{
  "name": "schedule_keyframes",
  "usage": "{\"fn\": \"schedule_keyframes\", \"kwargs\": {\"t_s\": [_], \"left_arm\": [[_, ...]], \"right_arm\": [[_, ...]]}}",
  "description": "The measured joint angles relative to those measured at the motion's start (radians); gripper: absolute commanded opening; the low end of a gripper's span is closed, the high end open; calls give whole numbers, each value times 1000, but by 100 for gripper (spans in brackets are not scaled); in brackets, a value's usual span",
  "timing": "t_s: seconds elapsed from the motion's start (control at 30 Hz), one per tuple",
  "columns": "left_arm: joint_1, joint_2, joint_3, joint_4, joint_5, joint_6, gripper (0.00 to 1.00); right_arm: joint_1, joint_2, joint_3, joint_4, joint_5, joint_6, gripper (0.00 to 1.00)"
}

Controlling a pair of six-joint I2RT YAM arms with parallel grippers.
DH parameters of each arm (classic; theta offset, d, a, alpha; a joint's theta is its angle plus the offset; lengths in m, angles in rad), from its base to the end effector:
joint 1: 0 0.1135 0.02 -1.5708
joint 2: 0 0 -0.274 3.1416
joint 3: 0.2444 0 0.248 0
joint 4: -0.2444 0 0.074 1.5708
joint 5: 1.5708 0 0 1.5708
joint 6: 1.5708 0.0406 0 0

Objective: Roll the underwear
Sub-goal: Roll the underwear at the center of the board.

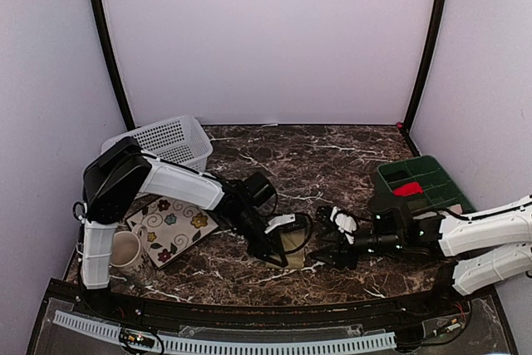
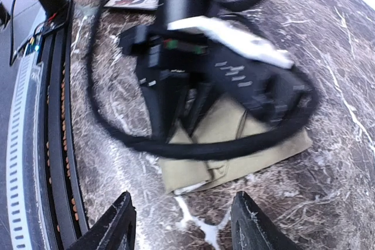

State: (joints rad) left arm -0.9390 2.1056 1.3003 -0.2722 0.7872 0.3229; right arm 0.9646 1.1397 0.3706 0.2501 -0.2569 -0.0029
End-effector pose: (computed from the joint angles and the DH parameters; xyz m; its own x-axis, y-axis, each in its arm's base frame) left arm 0.2238 -0.3545 0.1269 -0.2497 0.7204 -0.6470 0.8931 -0.0869 -0.4414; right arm 0.1160 0.1854 0.1820 -0.2799 -0.4087 -0.8687 -0.9214 0.3686 0.1235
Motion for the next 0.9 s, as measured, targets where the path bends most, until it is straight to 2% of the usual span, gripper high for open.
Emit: {"fn": "schedule_keyframes", "kwargs": {"t_s": [0.13, 0.27, 0.43, 0.63, 0.83, 0.9], "left_arm": [[29, 63, 72, -90, 98, -7, 6], [51, 112, 132, -175, 170, -18, 8], [63, 146, 179, -252, 208, -27, 9], [67, 164, 203, -305, 227, -32, 9], [71, 169, 207, -325, 236, -34, 10], [72, 172, 210, -329, 241, -36, 11]], "right_arm": [[91, 10, -15, -1, 75, -43, 53], [143, 126, 5, 5, 124, -114, 52], [180, 242, 44, 23, 179, -222, 52], [198, 309, 106, 63, 230, -319, 52], [214, 386, 153, 88, 237, -356, 46], [215, 419, 160, 93, 240, -363, 38]]}}
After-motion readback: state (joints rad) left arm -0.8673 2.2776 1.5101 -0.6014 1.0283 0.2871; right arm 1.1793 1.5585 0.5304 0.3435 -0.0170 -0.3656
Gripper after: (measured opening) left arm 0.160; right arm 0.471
